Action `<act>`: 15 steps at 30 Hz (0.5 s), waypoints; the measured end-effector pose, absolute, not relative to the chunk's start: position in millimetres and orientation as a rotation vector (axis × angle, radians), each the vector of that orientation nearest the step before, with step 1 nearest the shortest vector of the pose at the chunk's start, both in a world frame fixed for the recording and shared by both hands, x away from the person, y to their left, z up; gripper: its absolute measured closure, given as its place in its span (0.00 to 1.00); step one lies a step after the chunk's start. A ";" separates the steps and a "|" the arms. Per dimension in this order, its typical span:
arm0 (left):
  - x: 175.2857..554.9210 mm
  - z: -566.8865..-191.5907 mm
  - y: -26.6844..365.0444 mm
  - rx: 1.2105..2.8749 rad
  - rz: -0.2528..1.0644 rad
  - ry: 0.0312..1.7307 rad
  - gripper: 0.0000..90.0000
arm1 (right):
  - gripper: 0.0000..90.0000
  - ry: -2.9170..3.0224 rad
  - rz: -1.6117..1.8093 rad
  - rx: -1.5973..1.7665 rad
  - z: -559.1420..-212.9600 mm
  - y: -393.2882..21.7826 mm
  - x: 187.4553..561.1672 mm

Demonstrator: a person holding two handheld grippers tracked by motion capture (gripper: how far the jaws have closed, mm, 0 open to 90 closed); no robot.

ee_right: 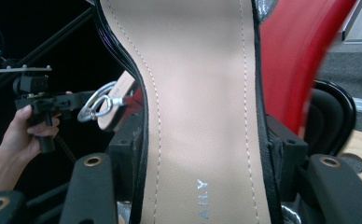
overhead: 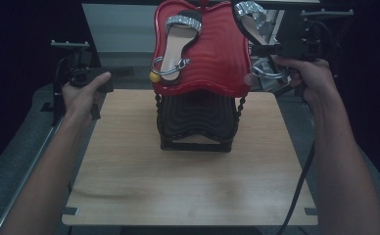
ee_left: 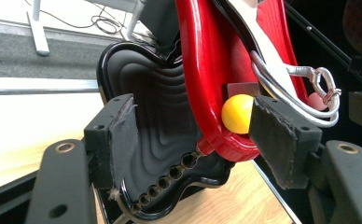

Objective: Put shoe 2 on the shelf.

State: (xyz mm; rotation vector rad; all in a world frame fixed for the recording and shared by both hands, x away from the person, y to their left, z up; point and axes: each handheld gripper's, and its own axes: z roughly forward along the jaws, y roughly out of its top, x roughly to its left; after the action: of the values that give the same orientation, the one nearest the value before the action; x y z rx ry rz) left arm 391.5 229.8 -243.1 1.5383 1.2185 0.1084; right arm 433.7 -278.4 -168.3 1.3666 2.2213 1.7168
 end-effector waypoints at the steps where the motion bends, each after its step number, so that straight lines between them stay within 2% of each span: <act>1: 391.4 -243.0 229.9 1.537 0.109 1.220 0.36 | 0.47 2.217 1.722 1.377 -166.2 -272.9 436.1; 15: 390.4 -239.4 231.7 1.540 0.117 1.220 0.36 | 0.47 2.187 1.670 1.459 -165.8 -224.5 463.7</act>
State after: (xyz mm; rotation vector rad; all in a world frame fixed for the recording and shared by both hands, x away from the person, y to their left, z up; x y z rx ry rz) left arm 390.4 231.7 -239.4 1.5399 1.2203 0.1168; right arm 463.7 -224.5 -165.8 1.4587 2.1868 1.6700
